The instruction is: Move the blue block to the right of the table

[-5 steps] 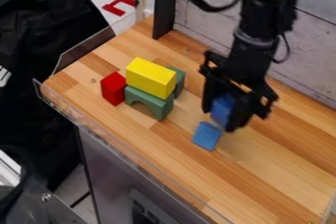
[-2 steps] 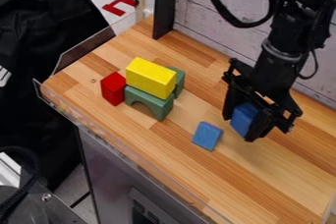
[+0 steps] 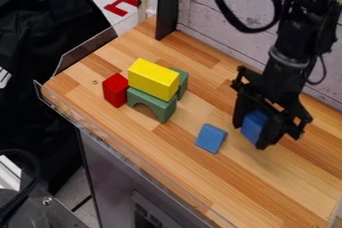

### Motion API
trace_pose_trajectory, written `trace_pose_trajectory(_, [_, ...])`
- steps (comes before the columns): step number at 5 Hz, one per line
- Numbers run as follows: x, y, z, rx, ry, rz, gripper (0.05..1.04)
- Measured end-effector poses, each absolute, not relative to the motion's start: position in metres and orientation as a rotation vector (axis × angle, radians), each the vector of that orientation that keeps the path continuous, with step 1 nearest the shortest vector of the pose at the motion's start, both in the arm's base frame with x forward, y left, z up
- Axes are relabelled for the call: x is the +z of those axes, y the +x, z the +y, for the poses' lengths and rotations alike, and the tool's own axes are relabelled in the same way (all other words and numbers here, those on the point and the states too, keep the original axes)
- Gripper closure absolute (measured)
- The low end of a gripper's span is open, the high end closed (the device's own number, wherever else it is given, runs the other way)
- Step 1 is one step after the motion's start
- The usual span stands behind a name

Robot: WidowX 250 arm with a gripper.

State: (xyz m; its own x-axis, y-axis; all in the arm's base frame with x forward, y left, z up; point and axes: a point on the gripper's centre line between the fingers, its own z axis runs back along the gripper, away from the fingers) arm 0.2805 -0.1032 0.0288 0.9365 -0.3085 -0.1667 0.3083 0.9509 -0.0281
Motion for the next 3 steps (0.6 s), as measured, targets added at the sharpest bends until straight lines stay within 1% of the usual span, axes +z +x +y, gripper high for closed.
trace_pose_trajectory(1, [0.022,0.281,-0.105,-0.281,-0.013,0.174,0.493])
trace_pose_trajectory(2, [0.007,0.283,-0.104,-0.212,-0.057,0.181,0.493])
trace_pose_trajectory(3, [0.004,0.289,-0.1,-0.153,-0.112,0.156,0.493])
